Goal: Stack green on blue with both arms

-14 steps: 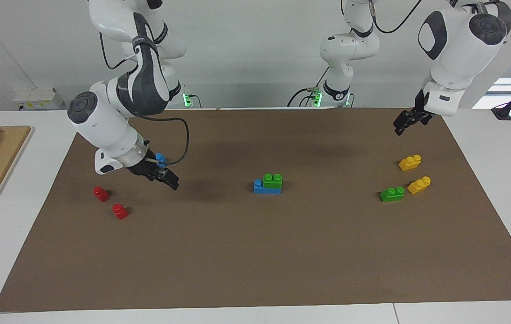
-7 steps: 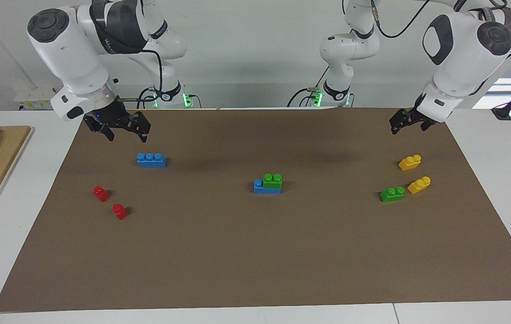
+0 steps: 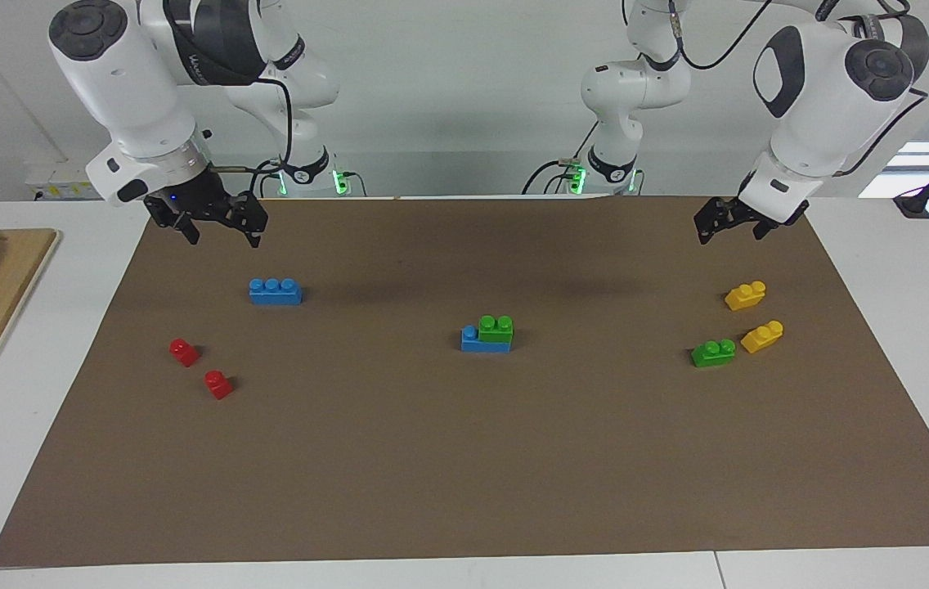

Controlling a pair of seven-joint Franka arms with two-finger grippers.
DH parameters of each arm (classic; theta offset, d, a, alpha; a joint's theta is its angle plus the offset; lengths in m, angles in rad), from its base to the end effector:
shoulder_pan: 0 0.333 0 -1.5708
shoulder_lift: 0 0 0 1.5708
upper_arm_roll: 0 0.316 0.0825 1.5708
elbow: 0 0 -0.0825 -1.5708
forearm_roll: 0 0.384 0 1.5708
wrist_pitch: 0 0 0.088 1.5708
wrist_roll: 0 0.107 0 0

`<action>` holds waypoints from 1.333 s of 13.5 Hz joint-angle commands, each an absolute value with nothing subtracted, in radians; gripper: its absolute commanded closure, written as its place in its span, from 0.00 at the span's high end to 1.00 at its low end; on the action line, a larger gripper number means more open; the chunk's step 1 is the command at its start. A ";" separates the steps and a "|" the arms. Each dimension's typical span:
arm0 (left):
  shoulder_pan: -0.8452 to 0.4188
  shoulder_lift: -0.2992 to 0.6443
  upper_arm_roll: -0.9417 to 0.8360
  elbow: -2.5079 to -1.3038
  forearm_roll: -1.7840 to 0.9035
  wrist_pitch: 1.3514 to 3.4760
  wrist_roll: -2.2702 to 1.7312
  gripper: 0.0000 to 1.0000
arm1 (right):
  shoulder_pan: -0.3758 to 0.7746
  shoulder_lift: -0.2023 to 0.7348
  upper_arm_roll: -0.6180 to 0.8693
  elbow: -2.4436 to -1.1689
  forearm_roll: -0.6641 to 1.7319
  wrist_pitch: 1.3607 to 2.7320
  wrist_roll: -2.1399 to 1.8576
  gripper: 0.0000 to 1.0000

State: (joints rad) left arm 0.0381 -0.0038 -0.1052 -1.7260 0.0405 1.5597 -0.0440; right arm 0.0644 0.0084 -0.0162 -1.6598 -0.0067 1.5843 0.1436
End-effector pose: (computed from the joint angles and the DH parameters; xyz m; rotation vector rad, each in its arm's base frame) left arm 0.5420 -0.0321 0.5532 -3.0817 0.0399 0.2471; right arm 0.5535 0.0260 0.5791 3.1206 -0.1484 -0.1295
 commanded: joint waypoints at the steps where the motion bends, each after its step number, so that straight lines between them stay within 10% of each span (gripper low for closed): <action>1: 0.025 -0.015 -0.097 -1.720 0.032 1.548 -0.051 1.00 | 0.054 -0.006 -0.008 -1.672 -0.029 1.583 0.124 1.00; 18: -0.009 -0.014 -0.094 -1.697 0.029 1.548 -0.051 1.00 | 0.037 -0.008 -0.008 -1.681 -0.046 1.611 0.129 1.00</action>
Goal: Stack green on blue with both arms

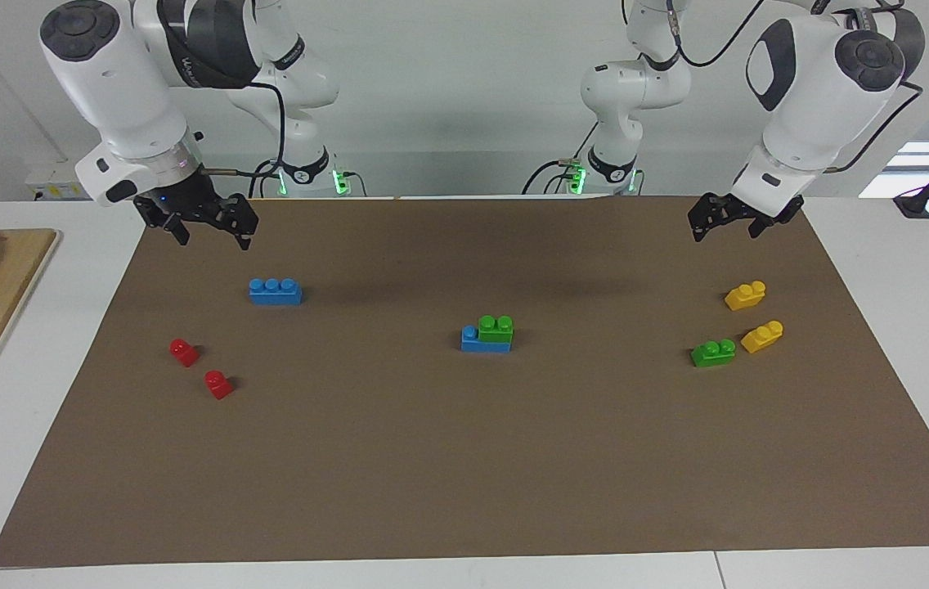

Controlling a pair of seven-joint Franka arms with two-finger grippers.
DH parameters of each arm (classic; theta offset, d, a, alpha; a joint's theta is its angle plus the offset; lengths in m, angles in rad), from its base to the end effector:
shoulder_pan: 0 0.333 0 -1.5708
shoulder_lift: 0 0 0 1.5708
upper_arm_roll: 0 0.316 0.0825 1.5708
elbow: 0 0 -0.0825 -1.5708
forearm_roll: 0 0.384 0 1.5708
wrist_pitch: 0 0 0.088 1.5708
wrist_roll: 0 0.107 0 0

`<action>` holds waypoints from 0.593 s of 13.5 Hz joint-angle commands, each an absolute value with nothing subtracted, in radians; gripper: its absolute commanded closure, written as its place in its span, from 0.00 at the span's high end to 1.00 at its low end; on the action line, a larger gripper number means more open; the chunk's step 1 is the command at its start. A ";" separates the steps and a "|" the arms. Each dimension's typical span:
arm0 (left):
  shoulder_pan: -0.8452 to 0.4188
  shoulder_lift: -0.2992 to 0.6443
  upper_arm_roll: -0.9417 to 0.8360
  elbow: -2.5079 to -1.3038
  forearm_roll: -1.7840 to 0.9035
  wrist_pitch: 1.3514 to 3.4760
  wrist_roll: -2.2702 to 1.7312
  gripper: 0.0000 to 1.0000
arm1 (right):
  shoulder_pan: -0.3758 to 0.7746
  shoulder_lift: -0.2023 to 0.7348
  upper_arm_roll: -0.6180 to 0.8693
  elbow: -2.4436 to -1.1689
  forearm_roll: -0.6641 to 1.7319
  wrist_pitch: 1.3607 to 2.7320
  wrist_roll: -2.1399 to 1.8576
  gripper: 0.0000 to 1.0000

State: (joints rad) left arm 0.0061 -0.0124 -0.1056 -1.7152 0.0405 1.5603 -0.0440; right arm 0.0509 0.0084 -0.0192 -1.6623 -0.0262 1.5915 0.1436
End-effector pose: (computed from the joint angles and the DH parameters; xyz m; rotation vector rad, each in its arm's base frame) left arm 0.5398 -0.0498 0.5629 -3.0810 0.0892 0.2149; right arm 0.5545 0.0149 0.5785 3.1015 -0.1713 -0.1190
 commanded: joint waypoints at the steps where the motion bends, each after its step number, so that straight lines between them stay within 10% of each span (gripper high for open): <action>1: -0.009 -0.014 -0.094 -1.695 0.029 1.554 -0.051 1.00 | 0.037 -0.008 -0.008 -1.681 -0.046 1.611 0.130 1.00; 8: -0.015 -0.025 -0.094 -1.669 0.026 1.554 -0.051 1.00 | 0.037 -0.008 -0.008 -1.683 -0.046 1.611 0.130 1.00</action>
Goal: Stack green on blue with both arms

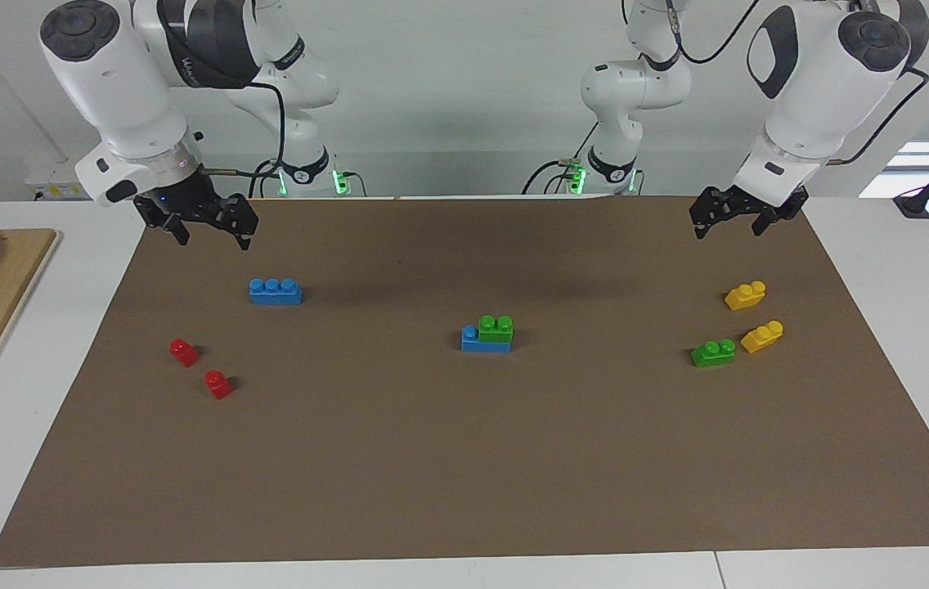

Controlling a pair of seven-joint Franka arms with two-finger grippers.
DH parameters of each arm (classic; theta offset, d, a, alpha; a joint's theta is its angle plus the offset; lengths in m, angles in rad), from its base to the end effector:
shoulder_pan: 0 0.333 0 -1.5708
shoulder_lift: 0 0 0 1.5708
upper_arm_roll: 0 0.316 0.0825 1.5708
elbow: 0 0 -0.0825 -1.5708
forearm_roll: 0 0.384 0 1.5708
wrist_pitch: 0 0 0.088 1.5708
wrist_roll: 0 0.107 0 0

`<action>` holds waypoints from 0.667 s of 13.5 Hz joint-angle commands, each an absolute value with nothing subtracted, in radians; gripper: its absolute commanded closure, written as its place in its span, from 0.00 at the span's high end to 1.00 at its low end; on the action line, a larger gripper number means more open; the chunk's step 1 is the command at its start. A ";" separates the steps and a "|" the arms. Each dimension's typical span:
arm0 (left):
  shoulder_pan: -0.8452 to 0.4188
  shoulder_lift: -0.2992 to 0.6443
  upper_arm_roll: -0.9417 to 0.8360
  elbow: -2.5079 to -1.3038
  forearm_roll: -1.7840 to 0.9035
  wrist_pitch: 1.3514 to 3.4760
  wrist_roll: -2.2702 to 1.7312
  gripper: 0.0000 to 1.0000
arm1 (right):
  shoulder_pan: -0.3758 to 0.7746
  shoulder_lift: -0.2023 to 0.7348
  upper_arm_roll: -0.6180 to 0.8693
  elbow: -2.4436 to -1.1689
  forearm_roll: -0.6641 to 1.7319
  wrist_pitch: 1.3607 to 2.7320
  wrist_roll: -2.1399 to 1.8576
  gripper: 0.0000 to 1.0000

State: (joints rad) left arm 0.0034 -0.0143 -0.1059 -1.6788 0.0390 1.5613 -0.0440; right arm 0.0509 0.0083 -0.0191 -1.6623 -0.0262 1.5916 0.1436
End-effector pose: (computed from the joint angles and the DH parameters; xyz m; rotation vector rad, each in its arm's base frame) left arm 0.5421 -0.0519 0.5809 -3.0884 0.0928 0.1547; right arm 0.5545 0.0149 0.5786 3.1015 -0.1711 -0.1187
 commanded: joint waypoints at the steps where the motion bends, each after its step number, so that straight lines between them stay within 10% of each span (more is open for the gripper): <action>1: -0.015 -0.035 -0.094 -1.669 0.026 1.557 -0.051 1.00 | 0.037 -0.008 -0.006 -1.681 -0.046 1.611 0.130 1.00; 9: -0.014 -0.049 -0.086 -1.677 0.025 1.583 -0.048 1.00 | 0.035 -0.008 -0.006 -1.683 -0.044 1.611 0.130 1.00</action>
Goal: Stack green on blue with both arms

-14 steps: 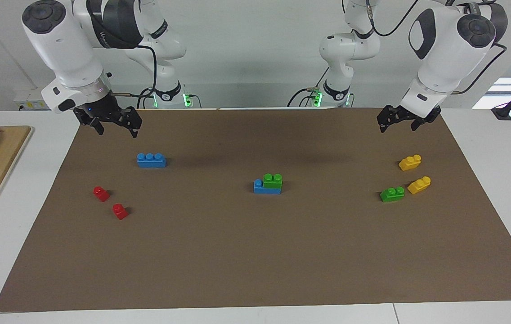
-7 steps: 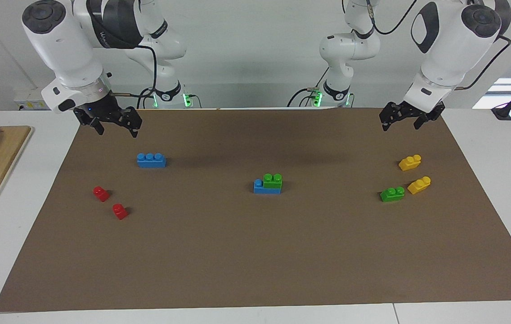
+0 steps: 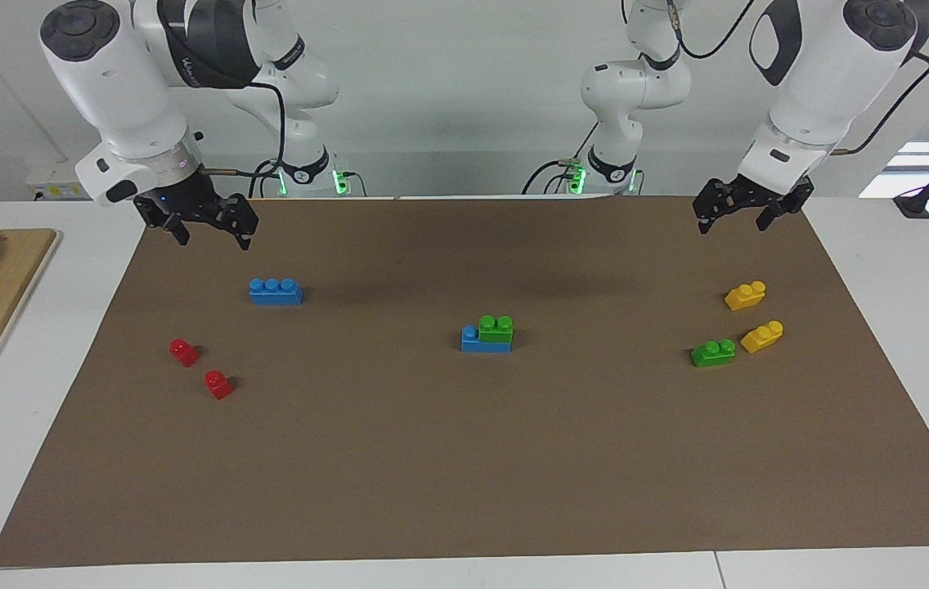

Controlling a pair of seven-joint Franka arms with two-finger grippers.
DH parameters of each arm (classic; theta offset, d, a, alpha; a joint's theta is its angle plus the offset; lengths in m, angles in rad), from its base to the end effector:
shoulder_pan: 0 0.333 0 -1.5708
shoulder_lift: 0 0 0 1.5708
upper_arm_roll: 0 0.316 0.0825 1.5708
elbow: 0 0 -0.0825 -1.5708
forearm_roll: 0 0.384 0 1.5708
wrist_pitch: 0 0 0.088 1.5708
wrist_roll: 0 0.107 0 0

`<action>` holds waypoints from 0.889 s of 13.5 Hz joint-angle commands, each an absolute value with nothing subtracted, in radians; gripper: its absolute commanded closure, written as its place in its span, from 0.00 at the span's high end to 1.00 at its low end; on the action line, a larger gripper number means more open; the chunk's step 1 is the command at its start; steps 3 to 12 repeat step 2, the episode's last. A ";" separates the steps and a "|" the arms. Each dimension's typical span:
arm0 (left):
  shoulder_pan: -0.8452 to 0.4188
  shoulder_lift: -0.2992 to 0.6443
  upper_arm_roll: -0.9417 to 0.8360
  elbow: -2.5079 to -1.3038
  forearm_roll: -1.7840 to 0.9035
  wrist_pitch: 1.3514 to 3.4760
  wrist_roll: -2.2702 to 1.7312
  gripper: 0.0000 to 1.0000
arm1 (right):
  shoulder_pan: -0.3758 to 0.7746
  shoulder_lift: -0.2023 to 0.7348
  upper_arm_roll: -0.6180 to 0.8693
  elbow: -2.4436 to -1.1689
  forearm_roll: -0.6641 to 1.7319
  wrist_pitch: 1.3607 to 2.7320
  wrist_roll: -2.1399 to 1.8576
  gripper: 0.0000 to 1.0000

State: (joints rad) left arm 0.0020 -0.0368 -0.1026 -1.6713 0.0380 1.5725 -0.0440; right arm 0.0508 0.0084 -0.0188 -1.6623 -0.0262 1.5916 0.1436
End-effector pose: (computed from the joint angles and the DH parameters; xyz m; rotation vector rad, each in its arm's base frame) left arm 0.5381 -0.0512 0.5974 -3.0928 0.0892 0.0913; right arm 0.5545 0.0150 0.5785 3.1015 -0.1708 -0.1189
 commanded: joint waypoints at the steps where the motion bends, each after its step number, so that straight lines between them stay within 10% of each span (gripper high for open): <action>1: -0.012 -0.049 -0.086 -1.677 0.025 1.583 -0.049 1.00 | 0.034 -0.008 -0.008 -1.683 -0.044 1.611 0.129 1.00; 12: -0.012 -0.049 -0.086 -1.677 0.025 1.583 -0.048 1.00 | 0.034 -0.008 -0.008 -1.683 -0.044 1.611 0.129 1.00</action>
